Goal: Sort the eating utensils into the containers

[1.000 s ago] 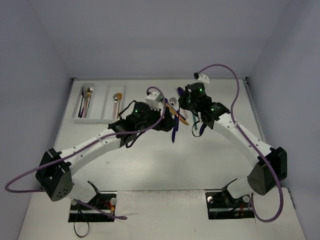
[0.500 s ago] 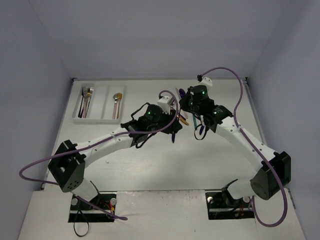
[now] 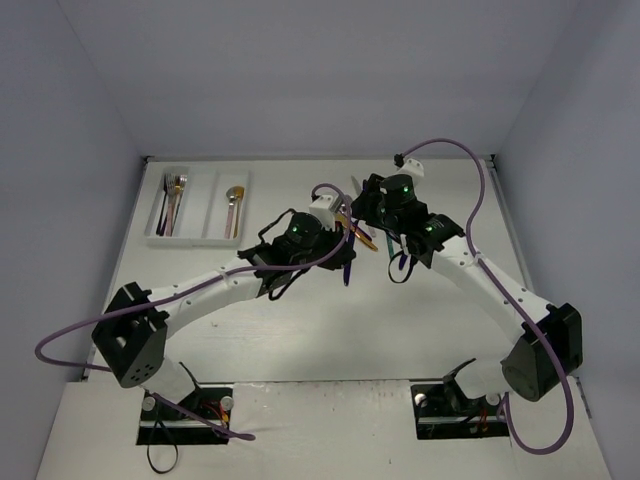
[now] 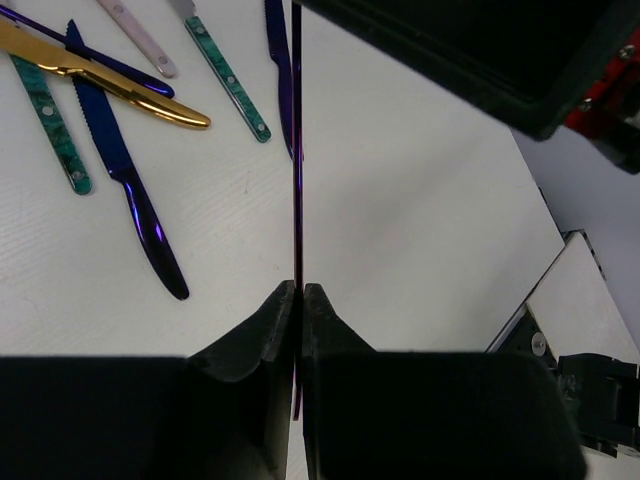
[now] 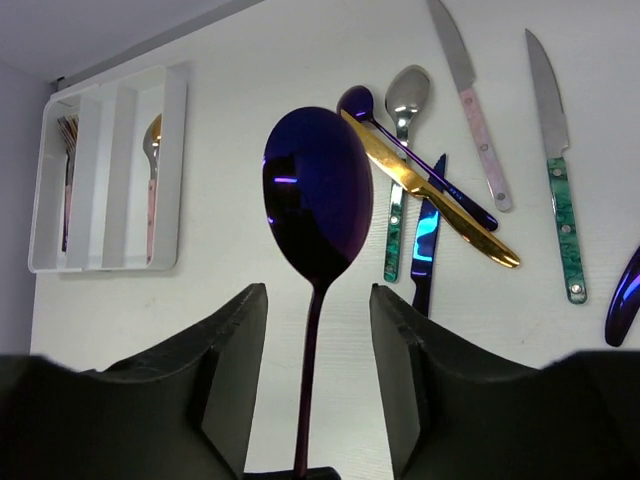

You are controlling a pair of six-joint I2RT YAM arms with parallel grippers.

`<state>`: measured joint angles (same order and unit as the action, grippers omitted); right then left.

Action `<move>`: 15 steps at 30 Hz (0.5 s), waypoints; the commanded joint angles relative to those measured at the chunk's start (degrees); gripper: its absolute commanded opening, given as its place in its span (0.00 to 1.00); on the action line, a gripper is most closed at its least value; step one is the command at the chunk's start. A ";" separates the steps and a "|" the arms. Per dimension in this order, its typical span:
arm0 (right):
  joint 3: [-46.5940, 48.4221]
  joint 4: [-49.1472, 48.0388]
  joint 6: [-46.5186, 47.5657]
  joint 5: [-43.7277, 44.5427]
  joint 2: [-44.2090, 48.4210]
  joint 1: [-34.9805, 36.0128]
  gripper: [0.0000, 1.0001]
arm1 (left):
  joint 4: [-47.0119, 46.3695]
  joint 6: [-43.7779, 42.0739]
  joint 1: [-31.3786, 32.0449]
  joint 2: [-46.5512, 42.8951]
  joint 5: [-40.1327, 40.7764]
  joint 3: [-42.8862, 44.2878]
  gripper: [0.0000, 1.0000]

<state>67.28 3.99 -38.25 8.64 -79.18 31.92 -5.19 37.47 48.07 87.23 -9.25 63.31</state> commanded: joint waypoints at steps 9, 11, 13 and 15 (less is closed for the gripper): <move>-3.76 -2.93 3.66 -0.89 5.97 -6.44 0.67 | 2.00 0.51 -20.01 -8.30 -5.23 -5.96 0.00; -5.34 -3.01 4.05 -2.84 7.08 -9.63 0.68 | 3.79 -0.88 -23.77 -8.06 -8.16 -5.34 0.00; -6.50 -2.93 5.01 -3.53 8.21 -11.30 0.68 | 4.99 -2.38 -29.46 -6.68 -11.35 -4.08 0.00; -7.40 -2.93 5.88 -3.71 9.10 -11.95 0.68 | 7.37 -4.20 -35.08 -4.08 -14.13 -2.12 0.00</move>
<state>60.74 3.86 -34.72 6.57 -73.62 21.61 0.20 37.46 20.62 82.34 -16.15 56.22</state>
